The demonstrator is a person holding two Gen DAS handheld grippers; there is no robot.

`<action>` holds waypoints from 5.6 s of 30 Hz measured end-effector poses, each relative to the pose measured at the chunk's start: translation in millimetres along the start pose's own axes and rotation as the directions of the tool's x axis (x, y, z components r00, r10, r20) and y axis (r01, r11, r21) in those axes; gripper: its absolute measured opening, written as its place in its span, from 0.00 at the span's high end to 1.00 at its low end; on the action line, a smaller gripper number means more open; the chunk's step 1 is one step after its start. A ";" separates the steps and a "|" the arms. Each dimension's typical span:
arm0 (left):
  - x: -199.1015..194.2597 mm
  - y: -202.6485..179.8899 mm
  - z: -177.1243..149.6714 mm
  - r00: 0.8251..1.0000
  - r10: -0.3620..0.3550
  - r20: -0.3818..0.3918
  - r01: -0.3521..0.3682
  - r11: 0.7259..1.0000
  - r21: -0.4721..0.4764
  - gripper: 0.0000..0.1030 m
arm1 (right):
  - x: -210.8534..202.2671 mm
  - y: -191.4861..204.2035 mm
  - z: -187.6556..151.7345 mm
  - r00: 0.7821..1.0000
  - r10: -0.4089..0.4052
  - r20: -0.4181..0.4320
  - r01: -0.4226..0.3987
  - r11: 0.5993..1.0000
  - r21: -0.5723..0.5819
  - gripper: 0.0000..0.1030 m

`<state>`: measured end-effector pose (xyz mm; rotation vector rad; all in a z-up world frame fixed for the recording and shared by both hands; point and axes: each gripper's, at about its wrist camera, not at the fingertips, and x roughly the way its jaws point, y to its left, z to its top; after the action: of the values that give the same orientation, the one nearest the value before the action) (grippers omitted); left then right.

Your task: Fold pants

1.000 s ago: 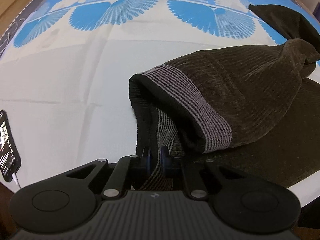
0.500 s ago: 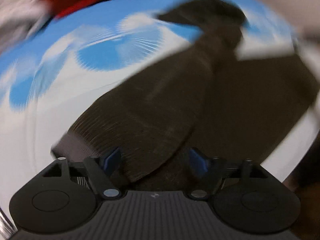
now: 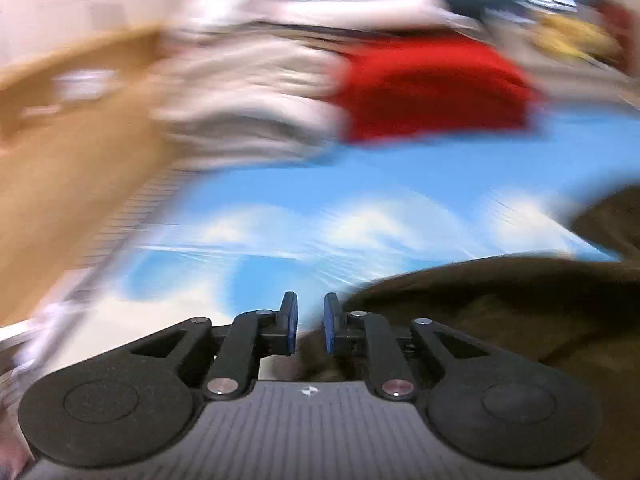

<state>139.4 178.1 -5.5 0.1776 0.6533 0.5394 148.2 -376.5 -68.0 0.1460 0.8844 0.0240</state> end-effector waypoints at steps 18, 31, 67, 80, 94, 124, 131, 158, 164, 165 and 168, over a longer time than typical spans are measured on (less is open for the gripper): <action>96.1 -27.9 -85.3 0.760 -0.282 -0.586 0.224 0.959 -0.172 0.78 | 14.7 30.2 4.4 1.000 0.015 -0.027 -0.017 0.998 -0.069 0.51; -11.4 -129.1 -21.9 0.854 -0.374 -0.361 0.377 0.924 -0.066 0.58 | 31.9 27.4 32.6 0.981 0.090 0.173 -0.126 0.969 0.211 0.54; 39.4 -157.4 40.4 0.832 -0.463 -0.306 0.377 0.876 -0.300 0.57 | 113.9 249.5 22.3 0.848 0.501 -0.175 -0.520 0.717 -0.464 0.87; 57.2 -163.5 28.8 0.749 -0.549 -0.372 0.435 0.830 -0.349 0.52 | 179.4 182.1 67.1 0.860 0.507 -0.061 -0.474 0.838 0.271 0.50; 58.6 -167.1 36.5 0.770 -0.527 -0.360 0.412 0.841 -0.351 0.52 | 209.3 208.5 70.8 0.866 0.493 -0.084 -0.452 0.844 0.288 0.90; -0.4 -311.6 -32.4 0.538 -0.668 -0.514 0.798 0.601 0.055 0.45 | 154.5 -142.4 40.7 0.998 0.012 0.059 -0.057 0.493 0.868 0.58; -0.8 -357.1 -55.5 0.539 -0.662 -0.522 0.812 0.573 0.111 0.45 | 171.4 -106.8 47.2 0.991 0.123 0.055 -0.109 0.495 0.862 0.58; -22.4 -329.0 -19.1 0.662 -0.651 -0.372 0.748 0.611 0.260 0.91 | 158.9 -122.3 41.0 0.915 -0.087 0.394 -0.380 0.143 0.914 0.62; -12.3 -335.4 -42.9 0.643 -0.624 -0.445 0.761 0.589 0.273 0.90 | 110.0 -148.6 57.8 0.879 -0.299 0.372 -0.270 0.330 0.904 0.67; -10.5 -334.3 -41.6 0.638 -0.627 -0.446 0.763 0.593 0.258 0.90 | 118.7 -143.7 53.4 0.914 -0.257 0.313 -0.232 0.302 0.925 0.67; -9.6 -327.6 -32.5 0.631 -0.644 -0.432 0.766 0.607 0.214 0.90 | 140.6 -118.9 36.9 0.979 -0.128 0.156 -0.119 0.258 0.959 0.61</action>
<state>250.5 -105.4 -131.2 0.1760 1.0722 -0.3796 261.2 -487.2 -169.4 1.3419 0.5600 -0.5795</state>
